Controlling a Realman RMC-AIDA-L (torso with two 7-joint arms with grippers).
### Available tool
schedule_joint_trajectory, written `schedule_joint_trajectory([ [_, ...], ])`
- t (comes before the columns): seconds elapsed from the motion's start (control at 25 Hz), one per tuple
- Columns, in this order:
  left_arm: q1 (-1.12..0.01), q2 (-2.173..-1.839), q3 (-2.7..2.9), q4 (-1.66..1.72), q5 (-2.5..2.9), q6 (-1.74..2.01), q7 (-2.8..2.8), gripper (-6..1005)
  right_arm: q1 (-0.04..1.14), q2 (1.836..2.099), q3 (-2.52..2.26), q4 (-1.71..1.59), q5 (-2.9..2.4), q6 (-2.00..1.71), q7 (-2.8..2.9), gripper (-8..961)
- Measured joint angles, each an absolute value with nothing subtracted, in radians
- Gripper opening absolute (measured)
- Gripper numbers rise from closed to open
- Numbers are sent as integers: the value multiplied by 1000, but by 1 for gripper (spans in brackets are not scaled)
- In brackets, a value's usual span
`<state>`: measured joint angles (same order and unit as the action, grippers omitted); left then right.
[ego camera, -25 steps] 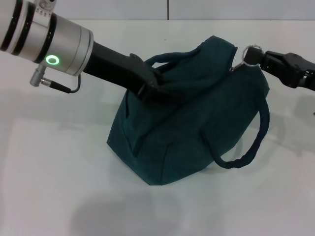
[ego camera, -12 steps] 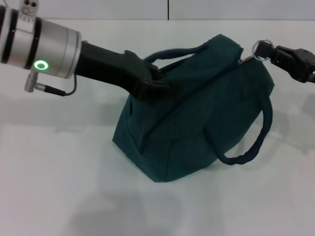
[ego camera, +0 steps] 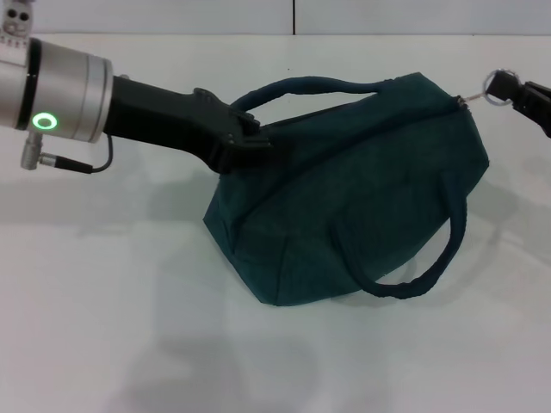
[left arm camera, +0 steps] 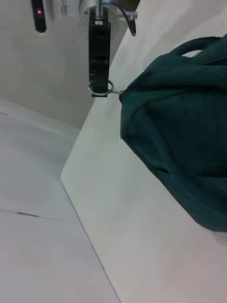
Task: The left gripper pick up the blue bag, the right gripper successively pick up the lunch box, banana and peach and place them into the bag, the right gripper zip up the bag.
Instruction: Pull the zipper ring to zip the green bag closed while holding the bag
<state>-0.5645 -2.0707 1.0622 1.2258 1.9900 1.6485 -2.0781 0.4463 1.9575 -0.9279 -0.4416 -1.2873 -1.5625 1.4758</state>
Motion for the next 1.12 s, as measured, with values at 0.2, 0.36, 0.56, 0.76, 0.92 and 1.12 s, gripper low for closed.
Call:
schedule_joint_trajectory([
  [0.2, -567, -2067, 977, 1175, 1968, 1659, -2072, 148, 424, 1961, -924, -441, -1287, -1518, 1448, 15],
  [0.36, -573, -2067, 884, 1110, 1959, 1656, -2038, 142, 413, 1960, -924, -440, -1287, -1497, 1443, 15],
  [0.56, -576, -2062, 810, 1061, 1954, 1652, -2026, 110, 403, 1969, -925, -439, -1328, -1459, 1429, 15],
  [0.76, -583, -2055, 809, 1038, 1941, 1651, -2024, 66, 398, 1983, -926, -439, -1339, -1468, 1419, 15],
  [0.92, -604, -2067, 850, 1035, 1918, 1652, -2015, 45, 399, 1996, -919, -439, -1309, -1527, 1402, 15],
  [1.12, -653, -2086, 931, 1037, 1908, 1616, -1967, 143, 414, 2012, -921, -414, -1283, -1579, 1367, 16],
])
